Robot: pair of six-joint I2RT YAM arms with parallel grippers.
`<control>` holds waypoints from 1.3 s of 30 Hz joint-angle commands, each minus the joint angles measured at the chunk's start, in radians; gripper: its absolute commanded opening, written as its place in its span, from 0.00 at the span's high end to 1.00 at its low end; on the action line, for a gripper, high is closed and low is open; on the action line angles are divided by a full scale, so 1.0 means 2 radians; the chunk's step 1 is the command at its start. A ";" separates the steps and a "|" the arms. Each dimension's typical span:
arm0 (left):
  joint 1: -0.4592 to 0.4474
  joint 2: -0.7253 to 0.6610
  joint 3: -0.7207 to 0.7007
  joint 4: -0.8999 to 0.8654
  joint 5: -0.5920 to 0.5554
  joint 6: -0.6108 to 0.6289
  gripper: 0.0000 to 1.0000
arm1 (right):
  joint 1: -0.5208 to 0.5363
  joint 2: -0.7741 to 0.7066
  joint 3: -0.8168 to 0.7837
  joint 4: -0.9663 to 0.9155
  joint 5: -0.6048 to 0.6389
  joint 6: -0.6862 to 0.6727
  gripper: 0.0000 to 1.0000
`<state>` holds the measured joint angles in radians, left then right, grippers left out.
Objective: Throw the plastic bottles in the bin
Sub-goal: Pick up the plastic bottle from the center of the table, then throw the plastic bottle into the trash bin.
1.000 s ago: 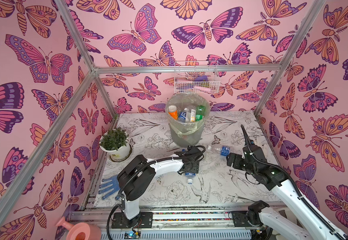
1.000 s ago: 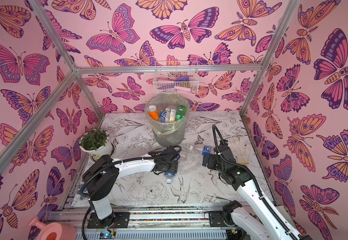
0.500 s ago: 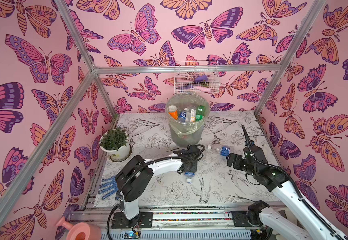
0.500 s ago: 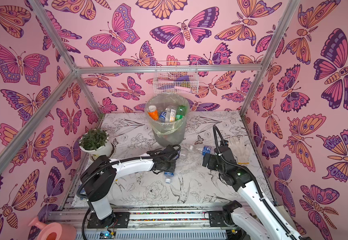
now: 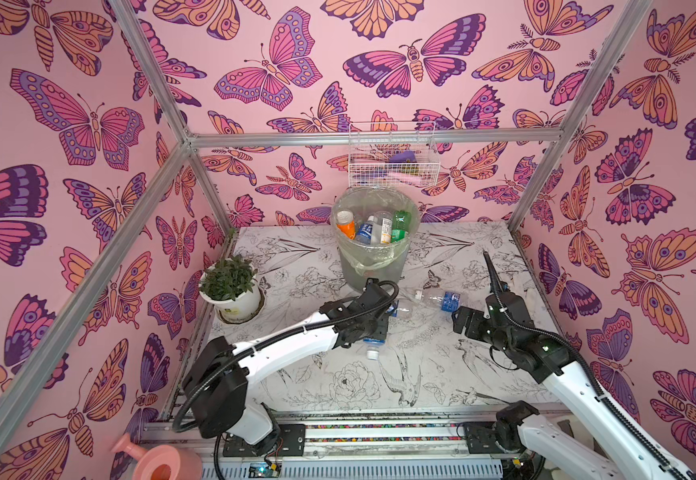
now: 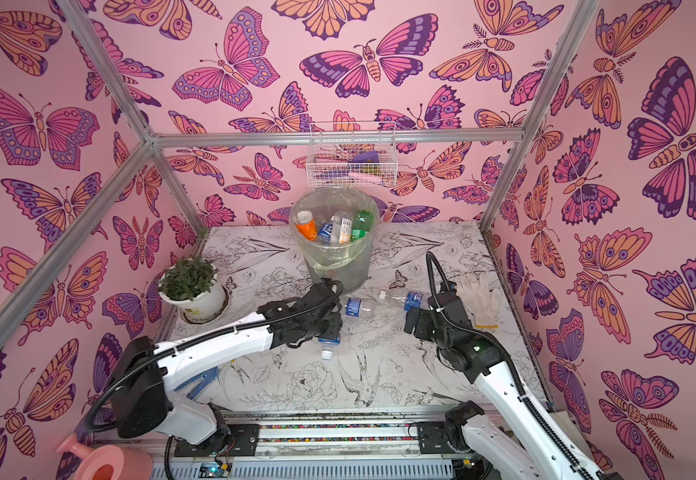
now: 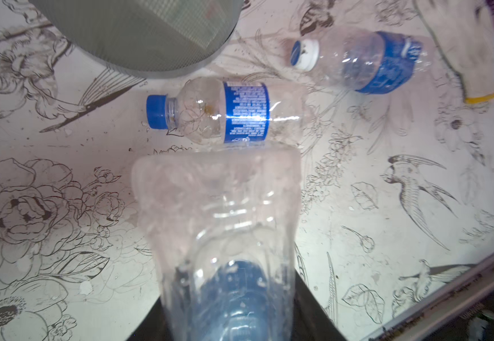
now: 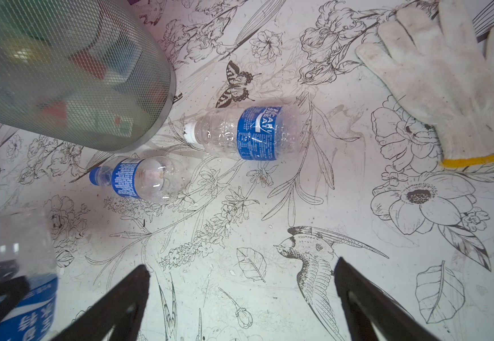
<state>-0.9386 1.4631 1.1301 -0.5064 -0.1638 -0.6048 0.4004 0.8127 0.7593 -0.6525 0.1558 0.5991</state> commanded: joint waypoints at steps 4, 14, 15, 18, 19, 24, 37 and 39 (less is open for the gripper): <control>-0.069 -0.074 0.021 -0.011 -0.047 0.100 0.76 | -0.003 -0.006 -0.003 0.004 0.003 0.004 0.01; -0.134 -0.153 0.109 0.043 -0.182 0.273 0.80 | -0.003 -0.012 0.003 0.001 -0.001 0.006 0.01; -0.141 -0.160 0.109 0.070 -0.197 0.303 0.80 | -0.003 -0.014 0.003 0.000 0.000 0.007 0.01; -0.142 -0.183 0.087 0.169 -0.227 0.379 0.82 | -0.004 -0.018 0.001 -0.002 0.001 0.008 0.01; -0.140 -0.187 0.084 0.194 -0.236 0.397 0.83 | -0.003 -0.018 0.001 -0.003 0.000 0.008 0.01; -0.108 -0.191 0.093 0.225 -0.215 0.423 0.84 | -0.003 -0.017 0.002 -0.004 0.001 0.007 0.01; -0.002 -0.146 0.136 0.225 -0.104 0.376 0.85 | -0.003 -0.009 0.007 -0.001 0.000 0.006 0.01; 0.012 -0.135 0.147 0.225 -0.088 0.368 0.85 | -0.003 -0.009 0.008 -0.003 0.000 0.005 0.01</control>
<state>-0.9459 1.1774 1.3827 -0.0948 -0.4133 0.1654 0.4004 0.7933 0.7544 -0.6506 0.1555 0.6025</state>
